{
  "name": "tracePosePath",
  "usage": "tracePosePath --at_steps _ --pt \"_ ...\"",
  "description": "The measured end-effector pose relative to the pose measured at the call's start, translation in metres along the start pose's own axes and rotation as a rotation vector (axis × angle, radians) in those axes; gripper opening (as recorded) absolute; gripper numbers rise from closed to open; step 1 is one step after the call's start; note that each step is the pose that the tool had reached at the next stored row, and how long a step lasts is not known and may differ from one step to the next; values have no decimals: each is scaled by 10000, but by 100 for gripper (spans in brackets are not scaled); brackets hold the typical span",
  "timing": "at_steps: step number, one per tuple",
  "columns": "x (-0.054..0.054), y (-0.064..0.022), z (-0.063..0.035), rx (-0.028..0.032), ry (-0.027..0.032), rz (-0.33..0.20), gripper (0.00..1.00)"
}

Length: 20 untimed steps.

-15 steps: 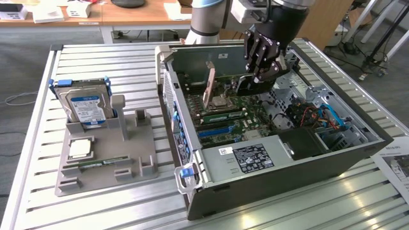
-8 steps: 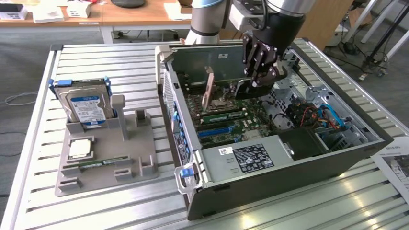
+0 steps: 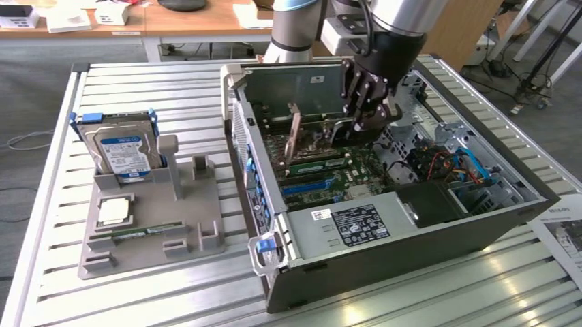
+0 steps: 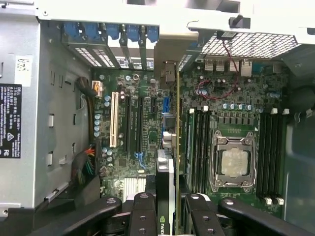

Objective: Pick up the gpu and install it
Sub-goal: 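Insert the gpu into the slot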

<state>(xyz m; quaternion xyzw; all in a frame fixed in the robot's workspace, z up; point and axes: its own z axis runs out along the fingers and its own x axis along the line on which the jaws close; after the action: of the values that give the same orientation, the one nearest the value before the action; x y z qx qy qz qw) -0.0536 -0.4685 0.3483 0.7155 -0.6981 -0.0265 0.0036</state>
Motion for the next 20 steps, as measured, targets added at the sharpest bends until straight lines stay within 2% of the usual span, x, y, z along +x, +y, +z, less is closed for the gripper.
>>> tracePosePath --at_steps 14,20 --pt "15 5 251 -12 -2 -1 27" --pt "16 8 276 -34 -1 0 27"
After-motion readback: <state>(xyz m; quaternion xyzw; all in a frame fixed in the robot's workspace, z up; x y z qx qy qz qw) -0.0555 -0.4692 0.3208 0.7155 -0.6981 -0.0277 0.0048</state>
